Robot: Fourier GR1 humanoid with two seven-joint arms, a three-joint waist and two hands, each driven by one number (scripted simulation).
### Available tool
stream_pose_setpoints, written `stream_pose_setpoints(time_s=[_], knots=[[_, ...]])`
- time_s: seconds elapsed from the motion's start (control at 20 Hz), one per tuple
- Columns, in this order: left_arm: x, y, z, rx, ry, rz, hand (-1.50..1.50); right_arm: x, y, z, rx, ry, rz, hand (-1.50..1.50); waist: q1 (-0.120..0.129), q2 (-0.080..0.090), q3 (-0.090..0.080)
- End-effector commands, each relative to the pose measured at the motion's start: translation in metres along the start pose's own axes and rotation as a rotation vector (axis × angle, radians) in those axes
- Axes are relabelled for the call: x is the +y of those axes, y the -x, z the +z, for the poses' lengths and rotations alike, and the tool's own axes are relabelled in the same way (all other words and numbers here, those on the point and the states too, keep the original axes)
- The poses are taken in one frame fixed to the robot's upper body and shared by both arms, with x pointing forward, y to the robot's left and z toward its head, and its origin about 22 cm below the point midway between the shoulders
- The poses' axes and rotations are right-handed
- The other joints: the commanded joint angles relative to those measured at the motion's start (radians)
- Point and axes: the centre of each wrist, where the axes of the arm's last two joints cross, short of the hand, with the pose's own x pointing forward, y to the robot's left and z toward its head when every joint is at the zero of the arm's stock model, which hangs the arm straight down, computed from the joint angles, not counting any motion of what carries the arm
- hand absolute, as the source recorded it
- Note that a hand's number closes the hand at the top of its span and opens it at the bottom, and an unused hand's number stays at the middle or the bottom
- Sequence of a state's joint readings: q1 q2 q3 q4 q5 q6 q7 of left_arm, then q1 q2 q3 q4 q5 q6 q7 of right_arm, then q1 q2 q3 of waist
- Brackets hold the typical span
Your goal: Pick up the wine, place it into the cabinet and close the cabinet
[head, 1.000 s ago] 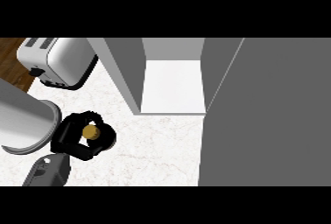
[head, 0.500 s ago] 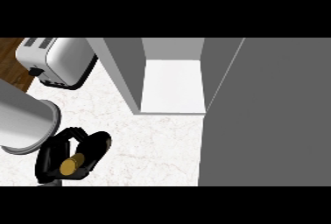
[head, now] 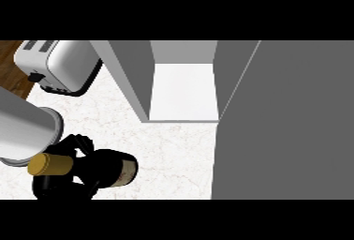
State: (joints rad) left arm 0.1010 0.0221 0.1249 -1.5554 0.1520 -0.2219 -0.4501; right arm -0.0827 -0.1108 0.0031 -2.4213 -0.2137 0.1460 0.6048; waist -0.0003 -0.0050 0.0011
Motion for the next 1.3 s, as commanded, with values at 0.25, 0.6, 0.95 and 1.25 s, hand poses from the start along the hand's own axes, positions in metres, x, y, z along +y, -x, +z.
stream_pose_setpoints(time_s=[0.25, 0.6, 0.95, 1.25], knots=[[-0.062, -0.061, -0.023, 0.023, 0.074, 0.013, 1.5, 0.004, -0.023, 0.017, -0.035, -0.028, -0.035, -1.5, -0.002, 0.001, -0.001], [-0.103, -0.077, -0.048, 0.034, 0.133, 0.043, 1.5, 0.008, -0.021, 0.021, -0.049, -0.03, -0.026, -1.5, -0.007, 0.003, -0.001], [-0.16, -0.093, -0.066, 0.043, 0.148, 0.093, 1.5, 0.001, -0.021, 0.018, -0.068, -0.028, -0.045, -1.5, -0.011, 0.003, -0.001], [-0.199, -0.109, -0.088, 0.031, 0.112, 0.091, 1.5, -0.002, -0.017, 0.02, -0.068, -0.022, -0.047, -1.5, -0.015, 0.004, 0.0]])
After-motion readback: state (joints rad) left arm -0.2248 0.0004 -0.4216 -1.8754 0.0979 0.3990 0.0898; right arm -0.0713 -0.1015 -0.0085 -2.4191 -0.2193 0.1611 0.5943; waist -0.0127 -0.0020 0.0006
